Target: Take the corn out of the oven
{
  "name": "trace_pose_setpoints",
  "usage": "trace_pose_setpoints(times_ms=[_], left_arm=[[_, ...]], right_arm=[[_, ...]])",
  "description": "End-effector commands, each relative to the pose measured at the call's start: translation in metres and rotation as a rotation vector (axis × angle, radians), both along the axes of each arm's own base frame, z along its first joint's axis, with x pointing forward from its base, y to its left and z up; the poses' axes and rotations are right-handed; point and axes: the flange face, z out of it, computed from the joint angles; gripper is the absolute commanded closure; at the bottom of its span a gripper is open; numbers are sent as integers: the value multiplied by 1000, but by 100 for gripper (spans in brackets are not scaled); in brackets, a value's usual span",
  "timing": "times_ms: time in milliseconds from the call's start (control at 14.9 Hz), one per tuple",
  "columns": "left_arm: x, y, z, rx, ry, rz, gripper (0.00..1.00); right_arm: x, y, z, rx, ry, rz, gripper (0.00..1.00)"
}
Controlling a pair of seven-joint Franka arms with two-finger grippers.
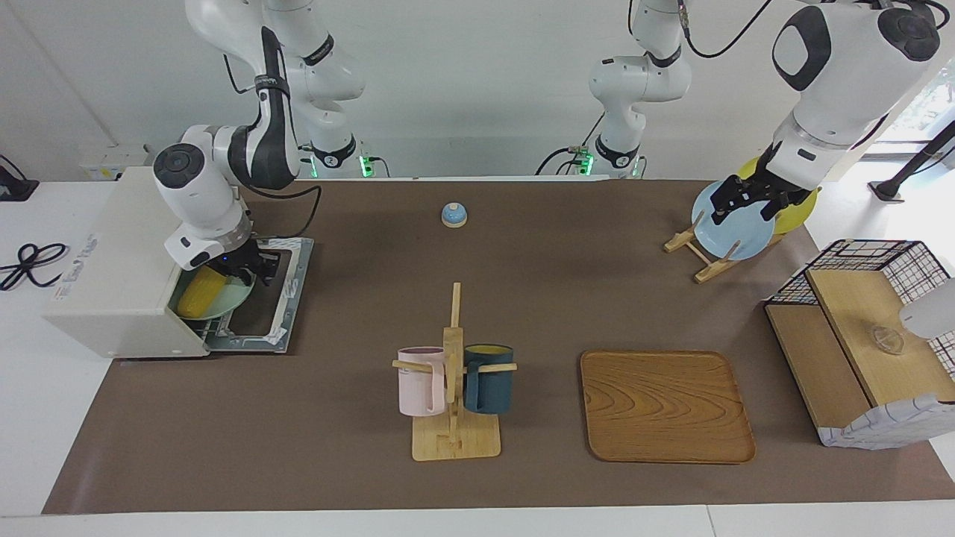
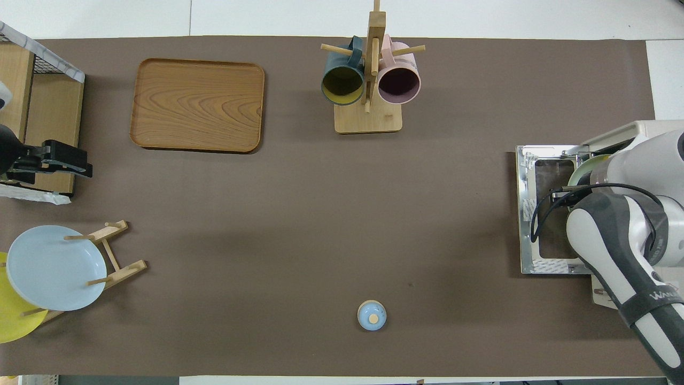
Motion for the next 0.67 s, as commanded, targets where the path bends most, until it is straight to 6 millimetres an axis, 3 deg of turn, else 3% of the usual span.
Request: trace_pose_setpoints(times_ms=[0,67,269,471,606], left_arm=[[-5,2,4,15,-3,-2,0],[-5,3,3,15,-2,2,0],[-5,5,3,15,-2,-1,0],[-5,6,3,15,-3,1,0],[-5,6,3,15,-3,1,0]], right_arm=[[-11,-1,4,-7,-13,46,88],[-11,1,4,-8,-1,54,100],[-4,28,16,-53,40,131,100],[30,104,63,-77,59,182,100],[32,186,80,-80,23,180,100]])
